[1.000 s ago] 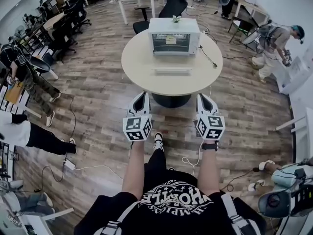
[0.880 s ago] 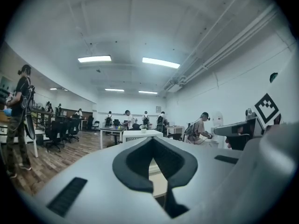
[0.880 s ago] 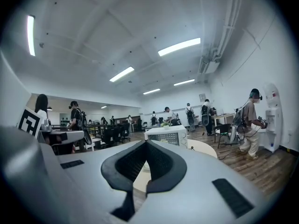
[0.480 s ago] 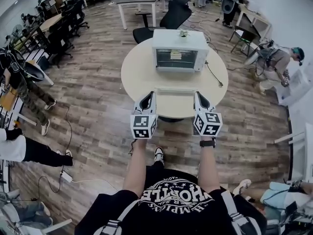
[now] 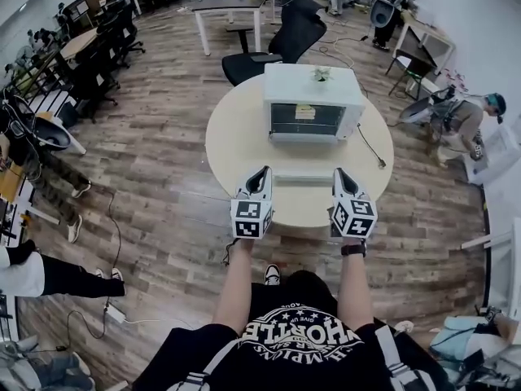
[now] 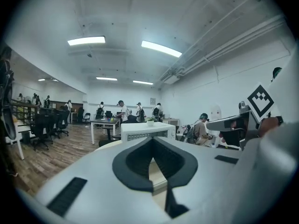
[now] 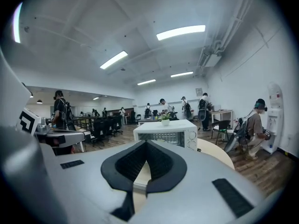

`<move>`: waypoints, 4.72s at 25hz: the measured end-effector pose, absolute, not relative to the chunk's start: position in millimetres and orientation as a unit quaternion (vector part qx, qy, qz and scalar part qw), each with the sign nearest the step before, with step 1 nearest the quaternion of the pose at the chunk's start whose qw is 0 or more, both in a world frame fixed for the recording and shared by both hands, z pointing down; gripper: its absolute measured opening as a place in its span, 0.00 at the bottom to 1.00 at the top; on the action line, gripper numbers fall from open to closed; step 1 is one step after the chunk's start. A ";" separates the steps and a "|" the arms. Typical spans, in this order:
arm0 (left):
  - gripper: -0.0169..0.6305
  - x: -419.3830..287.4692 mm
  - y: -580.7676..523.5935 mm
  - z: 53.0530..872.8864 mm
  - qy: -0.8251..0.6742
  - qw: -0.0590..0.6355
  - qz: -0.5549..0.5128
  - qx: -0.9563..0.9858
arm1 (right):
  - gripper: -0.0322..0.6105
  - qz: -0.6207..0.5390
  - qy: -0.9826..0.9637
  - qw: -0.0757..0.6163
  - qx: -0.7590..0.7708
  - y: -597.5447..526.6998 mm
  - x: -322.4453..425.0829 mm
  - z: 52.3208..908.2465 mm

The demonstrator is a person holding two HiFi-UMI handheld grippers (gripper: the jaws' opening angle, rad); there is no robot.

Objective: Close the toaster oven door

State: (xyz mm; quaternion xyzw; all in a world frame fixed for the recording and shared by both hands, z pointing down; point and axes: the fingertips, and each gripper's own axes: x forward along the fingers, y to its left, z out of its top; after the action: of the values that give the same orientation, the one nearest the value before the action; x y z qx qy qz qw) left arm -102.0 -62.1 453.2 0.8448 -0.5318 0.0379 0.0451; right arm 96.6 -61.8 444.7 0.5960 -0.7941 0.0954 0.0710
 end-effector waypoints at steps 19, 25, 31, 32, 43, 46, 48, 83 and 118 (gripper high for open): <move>0.08 -78.2 -138.9 580.1 -0.509 0.190 0.075 0.836 | 0.14 0.198 -0.764 0.148 0.597 -125.6 139.7 580.0; 0.11 -69.8 -149.8 620.8 -0.510 0.217 0.111 0.825 | 0.18 0.231 -0.754 0.170 0.591 -134.5 156.6 617.8; 0.14 -68.9 -158.7 657.6 -0.515 0.237 0.145 0.811 | 0.21 0.260 -0.743 0.183 0.590 -145.3 168.6 651.3; 0.14 -69.4 -158.8 663.5 -0.515 0.241 0.151 0.808 | 0.22 0.264 -0.741 0.185 0.589 -146.1 170.2 656.8; 0.20 -63.4 -161.4 712.0 -0.510 0.286 0.177 0.792 | 0.25 0.304 -0.717 0.206 0.593 -158.3 187.6 703.9; 0.21 -62.3 -162.7 722.1 -0.510 0.297 0.181 0.787 | 0.26 0.311 -0.714 0.211 0.590 -160.5 185.6 713.5; 0.23 -60.9 -163.8 729.1 -0.510 0.304 0.183 0.783 | 0.26 0.314 -0.713 0.217 0.588 -162.3 184.9 719.6; 0.23 -58.0 -194.2 781.5 -0.563 0.325 0.200 0.733 | 0.26 0.331 -0.700 0.232 0.589 -196.0 207.0 768.0; 0.14 -64.8 -192.5 763.3 -0.583 0.328 0.188 0.719 | 0.19 0.338 -0.713 0.202 0.580 -196.1 205.4 752.1</move>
State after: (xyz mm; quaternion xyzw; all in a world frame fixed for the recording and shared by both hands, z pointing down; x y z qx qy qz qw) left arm -64.8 -192.5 763.3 0.7191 -0.5832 0.1878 0.3279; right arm 205.4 -196.1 752.1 0.5803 -0.7127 0.3385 0.2019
